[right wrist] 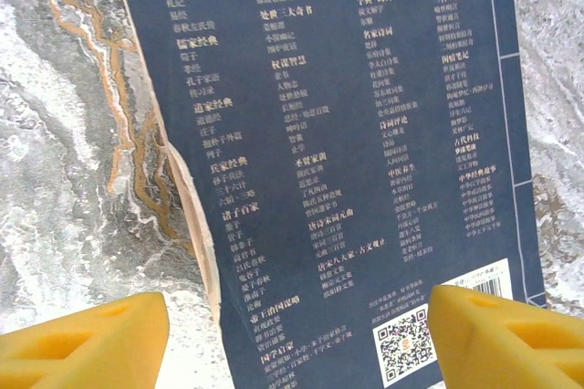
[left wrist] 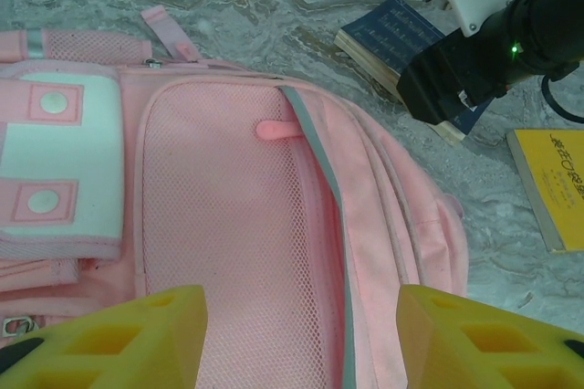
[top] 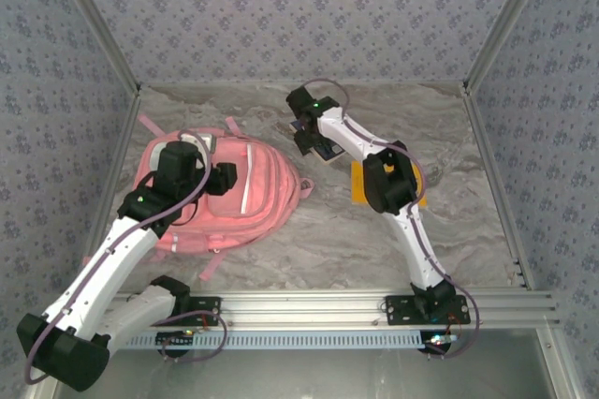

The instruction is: Pack the student bag

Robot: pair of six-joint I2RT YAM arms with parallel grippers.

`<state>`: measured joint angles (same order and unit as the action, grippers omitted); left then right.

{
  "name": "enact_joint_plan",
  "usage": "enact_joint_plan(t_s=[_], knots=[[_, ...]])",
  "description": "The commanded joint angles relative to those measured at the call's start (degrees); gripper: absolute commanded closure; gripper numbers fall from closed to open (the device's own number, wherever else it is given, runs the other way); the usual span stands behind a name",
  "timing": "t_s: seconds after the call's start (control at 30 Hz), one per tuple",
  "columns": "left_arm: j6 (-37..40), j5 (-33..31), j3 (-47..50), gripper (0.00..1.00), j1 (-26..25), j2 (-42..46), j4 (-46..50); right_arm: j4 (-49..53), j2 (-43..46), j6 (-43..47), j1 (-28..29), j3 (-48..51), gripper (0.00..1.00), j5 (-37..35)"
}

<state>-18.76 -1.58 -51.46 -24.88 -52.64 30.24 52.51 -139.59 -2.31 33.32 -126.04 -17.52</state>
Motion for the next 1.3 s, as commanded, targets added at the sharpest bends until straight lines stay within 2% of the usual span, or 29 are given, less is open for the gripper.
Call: enact_joint_plan(t_s=[0.0, 0.3, 0.4, 0.67, 0.93, 1.17, 1.27], knots=[[-0.1, -0.1, -0.1, 0.43, -0.3, -0.4, -1.2, 3.4, -2.4, 3.5, 0.5, -2.9, 0.24, -4.9], [0.4, -0.3, -0.3, 0.43, -0.3, -0.8, -1.4, 4.6, -4.8, 5.9, 0.4, -4.8, 0.24, -9.8], [0.4, -0.4, -0.3, 0.43, -0.3, -0.8, -1.3, 4.7, -4.6, 6.1, 0.3, -4.8, 0.29, -9.9], [0.4, -0.3, -0.2, 0.43, -0.3, -0.7, -1.3, 5.7, -4.4, 3.2, -1.8, -4.8, 0.54, 0.1], [0.7, -0.2, -0.1, 0.43, -0.3, -0.8, -1.4, 7.1, -6.2, -0.1, -5.3, -5.9, 0.59, 10.0], [0.9, -0.3, -0.1, 0.43, -0.3, -1.1, -1.5, 9.4, -8.3, -2.7, -7.1, -6.3, 0.76, 14.7], [0.9, -0.2, -0.1, 0.43, -0.3, -1.2, -1.5, 9.2, -8.4, -3.3, -7.5, -5.4, 0.87, 15.9]])
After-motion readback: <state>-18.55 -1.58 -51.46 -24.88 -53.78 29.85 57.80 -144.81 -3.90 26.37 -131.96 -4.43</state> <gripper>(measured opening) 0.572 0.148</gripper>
